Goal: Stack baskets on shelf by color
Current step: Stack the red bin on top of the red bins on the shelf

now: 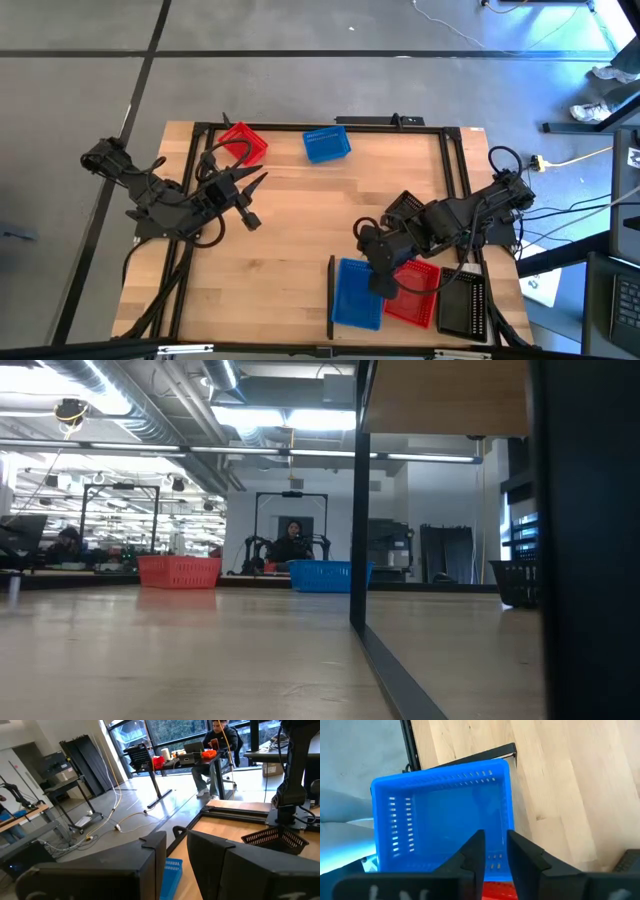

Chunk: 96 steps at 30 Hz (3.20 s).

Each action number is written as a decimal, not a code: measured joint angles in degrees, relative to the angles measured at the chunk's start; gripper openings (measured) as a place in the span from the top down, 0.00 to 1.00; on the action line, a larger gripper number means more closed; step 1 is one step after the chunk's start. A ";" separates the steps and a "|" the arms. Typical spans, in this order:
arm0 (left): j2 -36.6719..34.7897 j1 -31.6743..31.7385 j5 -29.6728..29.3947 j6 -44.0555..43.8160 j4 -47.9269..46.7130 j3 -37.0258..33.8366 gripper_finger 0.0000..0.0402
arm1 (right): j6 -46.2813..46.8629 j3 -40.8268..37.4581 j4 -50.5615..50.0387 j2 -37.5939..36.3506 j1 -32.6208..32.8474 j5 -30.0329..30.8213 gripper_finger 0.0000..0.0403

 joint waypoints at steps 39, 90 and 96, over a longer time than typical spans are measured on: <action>2.94 57.82 58.98 -50.45 -49.48 -0.14 0.82 | -15.15 16.06 -15.41 -4.61 -9.58 32.85 0.81; 37.50 73.04 62.79 -26.74 -45.35 -0.13 0.82 | -12.03 16.02 -15.43 -5.88 -10.91 39.32 0.81; 40.06 73.04 62.82 -25.75 -43.18 -0.13 0.82 | -12.03 16.02 -15.43 -5.88 -10.91 39.32 0.81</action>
